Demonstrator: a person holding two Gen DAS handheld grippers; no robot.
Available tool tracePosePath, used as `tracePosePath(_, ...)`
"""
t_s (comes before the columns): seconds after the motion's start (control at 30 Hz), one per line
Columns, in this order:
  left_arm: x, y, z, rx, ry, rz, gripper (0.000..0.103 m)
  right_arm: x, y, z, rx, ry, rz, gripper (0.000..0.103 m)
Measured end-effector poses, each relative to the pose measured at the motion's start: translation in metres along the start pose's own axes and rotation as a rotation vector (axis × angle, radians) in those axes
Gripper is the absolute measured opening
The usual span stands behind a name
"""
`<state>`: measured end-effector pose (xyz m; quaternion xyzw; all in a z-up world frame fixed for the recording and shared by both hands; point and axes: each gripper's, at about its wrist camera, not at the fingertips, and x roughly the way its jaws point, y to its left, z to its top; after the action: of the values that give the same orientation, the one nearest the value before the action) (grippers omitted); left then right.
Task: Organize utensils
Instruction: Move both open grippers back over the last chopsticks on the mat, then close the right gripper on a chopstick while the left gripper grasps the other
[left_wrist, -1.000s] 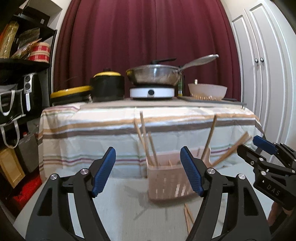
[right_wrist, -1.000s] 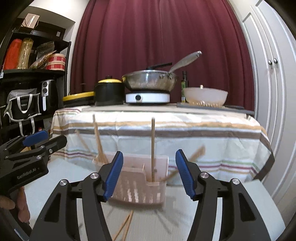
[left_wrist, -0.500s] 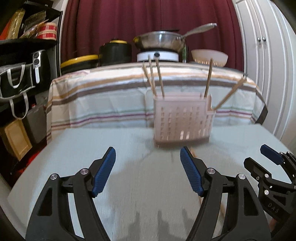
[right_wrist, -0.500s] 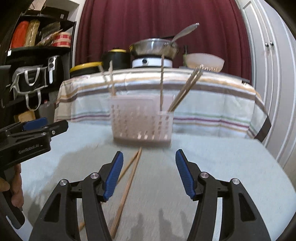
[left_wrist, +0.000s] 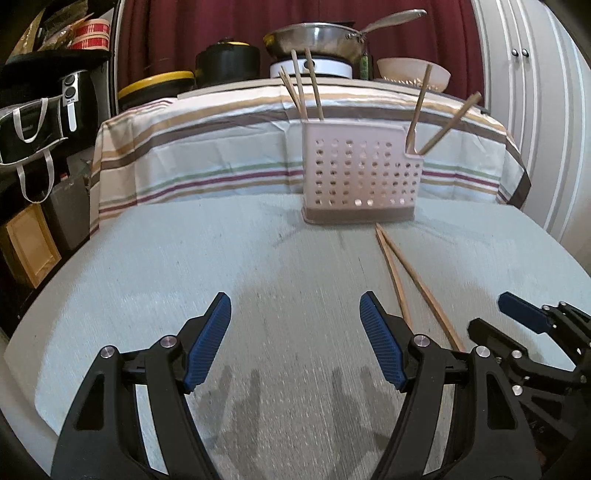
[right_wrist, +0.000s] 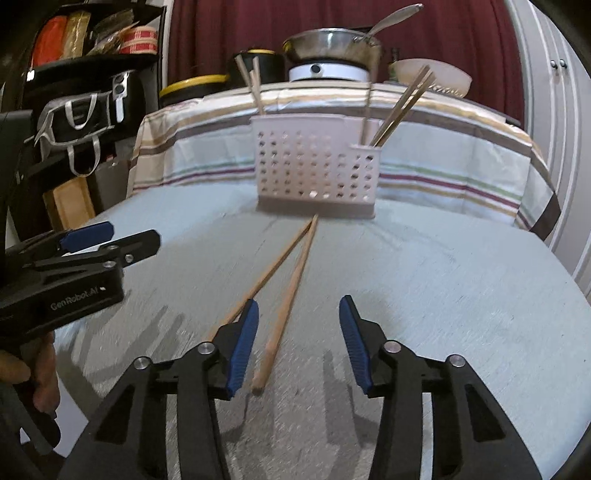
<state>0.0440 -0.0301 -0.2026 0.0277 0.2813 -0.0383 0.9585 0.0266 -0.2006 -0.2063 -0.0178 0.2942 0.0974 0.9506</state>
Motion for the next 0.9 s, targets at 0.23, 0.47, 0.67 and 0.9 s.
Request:
tracePosePath(0.23, 0.0, -0.005, -0.015, -0.003, 0.039, -0.022, 0.071, 0.014, 0.007, -0.012, -0.008, 0.093, 0.035, 0.016)
tracePosePath(0.47, -0.006, -0.022, -0.018, 0.029, 0.038, -0.051, 0.071, 0.009, -0.005, -0.014, 0.021, 0.087, 0.018, 0.007)
tracePosePath(0.67, -0.008, -0.042, -0.024, 0.055, 0.047, -0.105, 0.071, 0.002, -0.026, -0.017, 0.062, 0.073, -0.021, 0.007)
tracePosePath(0.9, 0.001, -0.06, -0.035, 0.084, 0.092, -0.137, 0.06, -0.004, -0.044, -0.022, 0.102, 0.07, -0.035, 0.007)
